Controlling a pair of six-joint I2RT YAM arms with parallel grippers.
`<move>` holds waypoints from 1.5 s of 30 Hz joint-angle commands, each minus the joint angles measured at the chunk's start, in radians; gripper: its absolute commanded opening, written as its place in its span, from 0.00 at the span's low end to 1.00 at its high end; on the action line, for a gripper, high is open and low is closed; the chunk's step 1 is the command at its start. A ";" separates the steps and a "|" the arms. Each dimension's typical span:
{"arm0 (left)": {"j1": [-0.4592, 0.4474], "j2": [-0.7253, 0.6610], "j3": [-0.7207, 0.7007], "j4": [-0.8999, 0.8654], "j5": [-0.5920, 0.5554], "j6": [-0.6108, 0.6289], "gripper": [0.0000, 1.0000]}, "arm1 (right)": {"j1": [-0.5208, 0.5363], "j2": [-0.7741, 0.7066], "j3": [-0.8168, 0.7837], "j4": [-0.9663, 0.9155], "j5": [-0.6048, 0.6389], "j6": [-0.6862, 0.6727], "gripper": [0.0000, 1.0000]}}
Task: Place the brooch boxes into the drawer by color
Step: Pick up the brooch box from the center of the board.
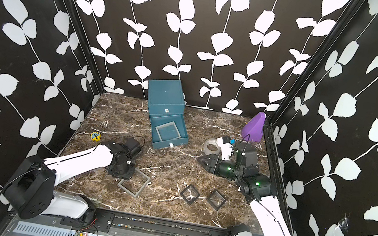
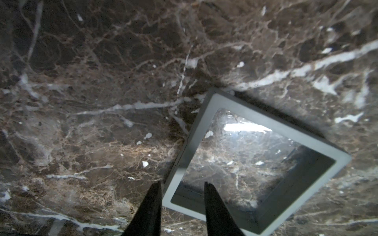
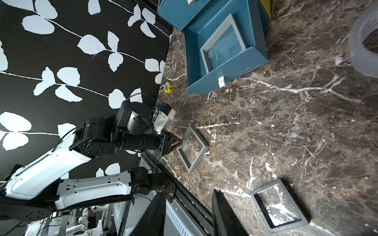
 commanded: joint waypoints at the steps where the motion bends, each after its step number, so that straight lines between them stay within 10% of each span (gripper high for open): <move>1: 0.012 0.016 -0.012 0.015 0.014 0.032 0.32 | 0.010 -0.007 -0.030 0.083 -0.032 0.027 0.39; 45: 0.032 0.089 0.017 0.067 0.026 -0.026 0.00 | 0.046 0.030 -0.028 0.090 0.004 0.016 0.39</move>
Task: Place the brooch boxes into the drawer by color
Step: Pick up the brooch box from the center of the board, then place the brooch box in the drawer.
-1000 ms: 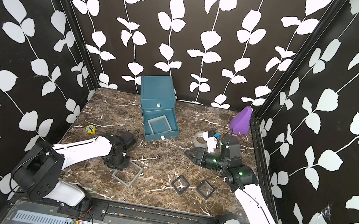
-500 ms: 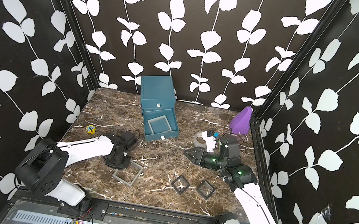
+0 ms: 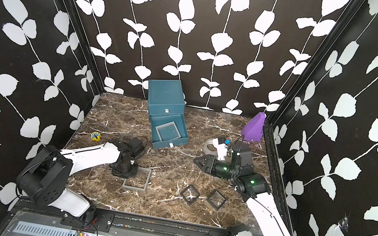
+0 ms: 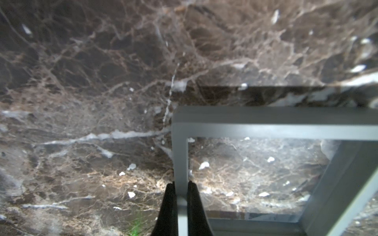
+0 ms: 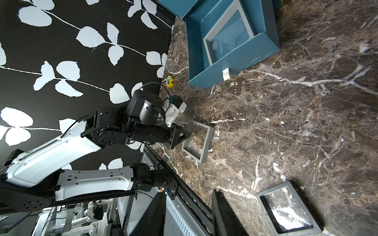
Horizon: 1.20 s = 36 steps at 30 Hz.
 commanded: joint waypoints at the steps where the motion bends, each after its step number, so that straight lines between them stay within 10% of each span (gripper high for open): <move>1: 0.005 -0.035 0.013 -0.017 -0.003 -0.058 0.00 | 0.006 0.000 0.010 0.026 0.009 -0.005 0.40; 18: 0.005 -0.125 0.407 -0.339 -0.060 -0.231 0.00 | 0.006 0.006 0.124 -0.014 0.140 -0.036 0.37; 36: 0.005 0.266 1.027 -0.410 -0.085 -0.316 0.00 | 0.006 0.068 0.211 0.090 0.358 -0.103 0.38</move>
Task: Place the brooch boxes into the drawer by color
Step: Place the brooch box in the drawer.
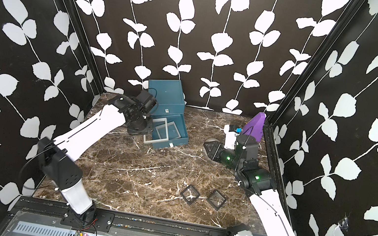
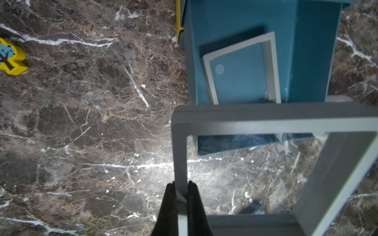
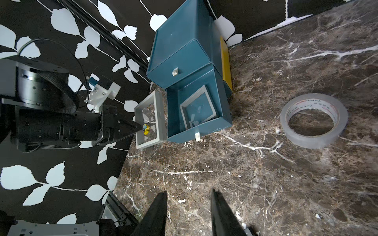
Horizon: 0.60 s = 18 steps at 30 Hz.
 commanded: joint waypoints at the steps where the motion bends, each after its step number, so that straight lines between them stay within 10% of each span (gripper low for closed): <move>1: 0.004 0.038 0.065 -0.006 -0.022 -0.046 0.00 | 0.005 0.020 0.045 0.062 0.033 -0.032 0.38; 18: 0.004 0.288 0.242 0.045 -0.054 -0.126 0.00 | 0.005 0.039 0.048 0.064 0.021 -0.030 0.38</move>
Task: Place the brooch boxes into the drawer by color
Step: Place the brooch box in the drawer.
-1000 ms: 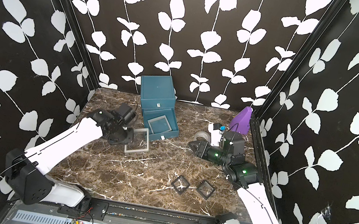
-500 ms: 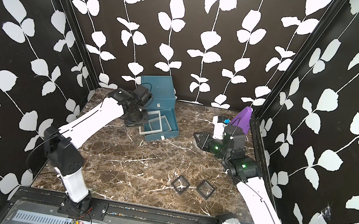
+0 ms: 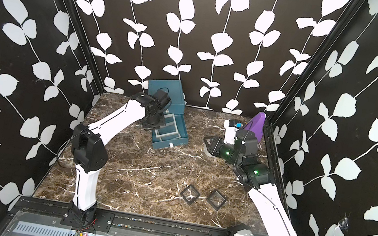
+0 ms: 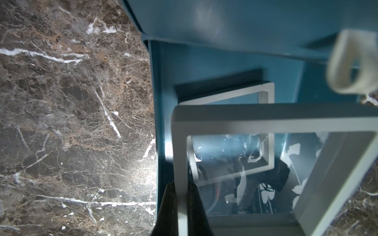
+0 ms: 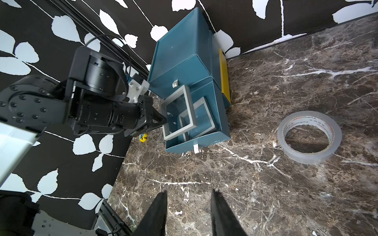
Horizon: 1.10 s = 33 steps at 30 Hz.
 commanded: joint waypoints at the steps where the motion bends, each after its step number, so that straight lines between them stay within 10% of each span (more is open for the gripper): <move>1: 0.002 0.005 0.027 0.004 -0.024 -0.029 0.00 | 0.006 0.001 0.016 0.040 0.002 -0.015 0.38; 23: -0.006 0.069 0.003 0.074 -0.019 -0.037 0.00 | 0.005 0.014 0.014 0.045 -0.010 -0.015 0.40; 33: -0.017 0.042 0.010 0.071 -0.014 -0.034 0.33 | 0.004 0.006 0.003 0.042 -0.013 -0.001 0.40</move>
